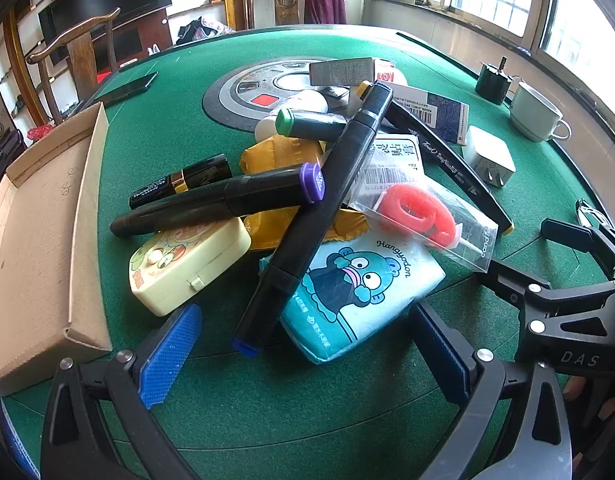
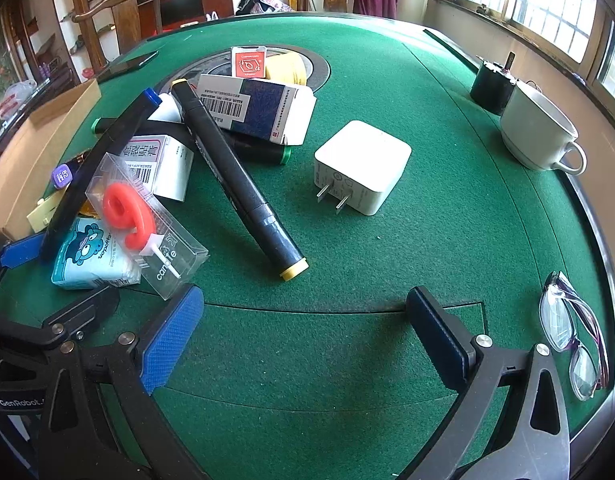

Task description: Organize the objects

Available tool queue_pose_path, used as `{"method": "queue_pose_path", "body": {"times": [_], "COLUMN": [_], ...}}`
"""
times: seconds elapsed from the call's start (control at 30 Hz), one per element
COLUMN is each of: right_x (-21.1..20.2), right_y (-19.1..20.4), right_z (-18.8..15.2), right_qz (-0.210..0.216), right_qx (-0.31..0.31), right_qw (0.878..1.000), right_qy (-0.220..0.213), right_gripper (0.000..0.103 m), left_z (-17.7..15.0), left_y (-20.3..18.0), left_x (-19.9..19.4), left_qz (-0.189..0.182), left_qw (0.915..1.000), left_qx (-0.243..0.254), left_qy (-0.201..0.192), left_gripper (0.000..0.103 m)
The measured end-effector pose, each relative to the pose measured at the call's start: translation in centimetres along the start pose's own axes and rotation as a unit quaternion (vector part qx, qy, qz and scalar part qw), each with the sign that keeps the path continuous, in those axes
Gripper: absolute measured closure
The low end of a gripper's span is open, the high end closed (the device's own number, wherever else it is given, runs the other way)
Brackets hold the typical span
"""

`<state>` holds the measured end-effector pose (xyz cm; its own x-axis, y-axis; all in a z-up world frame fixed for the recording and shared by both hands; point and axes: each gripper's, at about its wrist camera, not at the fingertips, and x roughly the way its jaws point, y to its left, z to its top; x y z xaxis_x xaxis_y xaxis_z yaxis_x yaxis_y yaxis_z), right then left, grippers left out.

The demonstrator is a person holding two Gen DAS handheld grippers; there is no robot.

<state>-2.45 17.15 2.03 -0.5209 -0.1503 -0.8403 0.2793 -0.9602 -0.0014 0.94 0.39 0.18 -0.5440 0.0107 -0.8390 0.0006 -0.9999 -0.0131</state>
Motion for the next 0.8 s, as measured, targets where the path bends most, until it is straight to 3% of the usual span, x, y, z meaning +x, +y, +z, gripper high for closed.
{"method": "queue_pose_path", "body": {"times": [0.3, 0.7, 0.8], "right_x": [0.0, 0.7, -1.8], "right_y": [0.1, -1.3, -1.2], "right_z": [0.0, 1.0, 0.8], "right_qz": [0.001, 0.038, 0.036], "right_qx": [-0.004, -0.056, -0.076], "right_qw": [1.0, 0.998, 0.996], "right_qy": [0.0, 0.003, -0.031], "right_gripper": [0.0, 0.001, 0.001], "left_z": [0.0, 0.1, 0.1], "left_y": [0.2, 0.3, 0.3], "left_x": [0.1, 0.1, 0.1], "left_qz": [-0.001, -0.002, -0.002], "left_qw": [1.0, 1.0, 1.0], "left_qx": [0.001, 0.002, 0.002], "left_qy": [0.0, 0.0, 0.0], "left_gripper": [0.0, 0.0, 0.0]}}
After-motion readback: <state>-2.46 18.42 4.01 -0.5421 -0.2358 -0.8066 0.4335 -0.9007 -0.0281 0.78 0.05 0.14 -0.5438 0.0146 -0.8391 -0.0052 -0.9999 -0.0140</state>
